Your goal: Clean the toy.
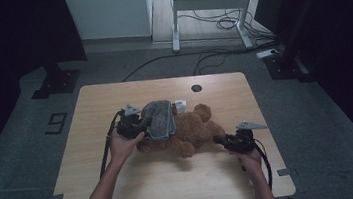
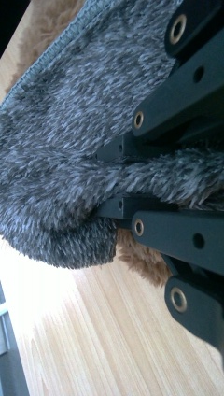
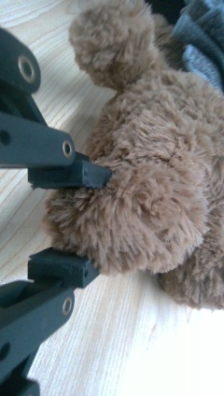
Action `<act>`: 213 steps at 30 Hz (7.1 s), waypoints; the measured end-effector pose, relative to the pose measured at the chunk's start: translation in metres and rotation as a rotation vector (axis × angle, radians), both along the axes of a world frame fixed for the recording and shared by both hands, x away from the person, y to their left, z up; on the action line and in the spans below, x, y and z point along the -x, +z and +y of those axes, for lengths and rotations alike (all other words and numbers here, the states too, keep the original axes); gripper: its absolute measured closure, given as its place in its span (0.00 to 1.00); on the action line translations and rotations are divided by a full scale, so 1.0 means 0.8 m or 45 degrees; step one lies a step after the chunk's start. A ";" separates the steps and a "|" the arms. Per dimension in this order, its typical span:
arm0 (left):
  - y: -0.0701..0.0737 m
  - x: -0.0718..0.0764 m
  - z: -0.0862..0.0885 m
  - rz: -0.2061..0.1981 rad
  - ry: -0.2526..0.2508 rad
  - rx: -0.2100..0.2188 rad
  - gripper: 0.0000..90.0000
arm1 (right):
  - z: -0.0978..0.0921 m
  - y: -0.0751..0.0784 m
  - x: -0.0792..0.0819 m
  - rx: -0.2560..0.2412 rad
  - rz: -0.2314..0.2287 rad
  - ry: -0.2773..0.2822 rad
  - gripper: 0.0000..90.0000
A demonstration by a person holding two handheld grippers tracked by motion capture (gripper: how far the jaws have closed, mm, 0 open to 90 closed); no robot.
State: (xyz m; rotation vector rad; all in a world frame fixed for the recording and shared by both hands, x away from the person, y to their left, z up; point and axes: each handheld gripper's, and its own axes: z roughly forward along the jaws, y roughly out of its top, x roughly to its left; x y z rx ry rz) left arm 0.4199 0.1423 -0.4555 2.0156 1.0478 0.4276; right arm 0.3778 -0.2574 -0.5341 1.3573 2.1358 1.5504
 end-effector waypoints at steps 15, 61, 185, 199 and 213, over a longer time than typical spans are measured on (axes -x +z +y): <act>-0.010 0.034 0.005 -0.051 -0.050 0.005 0.87 | -0.012 0.048 0.009 -0.113 -0.108 -0.046 0.39; -0.006 0.020 -0.014 -0.057 -0.023 0.030 0.87 | 0.094 0.019 -0.056 0.164 -0.144 0.008 0.75; -0.008 0.028 -0.142 -0.176 -0.056 -0.254 0.87 | 0.051 -0.014 0.004 0.078 -0.021 0.069 0.81; 0.004 0.026 -0.040 -0.154 0.120 -0.107 0.87 | 0.051 -0.016 0.003 0.064 -0.013 0.076 0.81; -0.058 0.033 0.032 -0.026 0.214 -0.160 0.87 | 0.051 -0.016 0.003 0.053 -0.003 0.071 0.81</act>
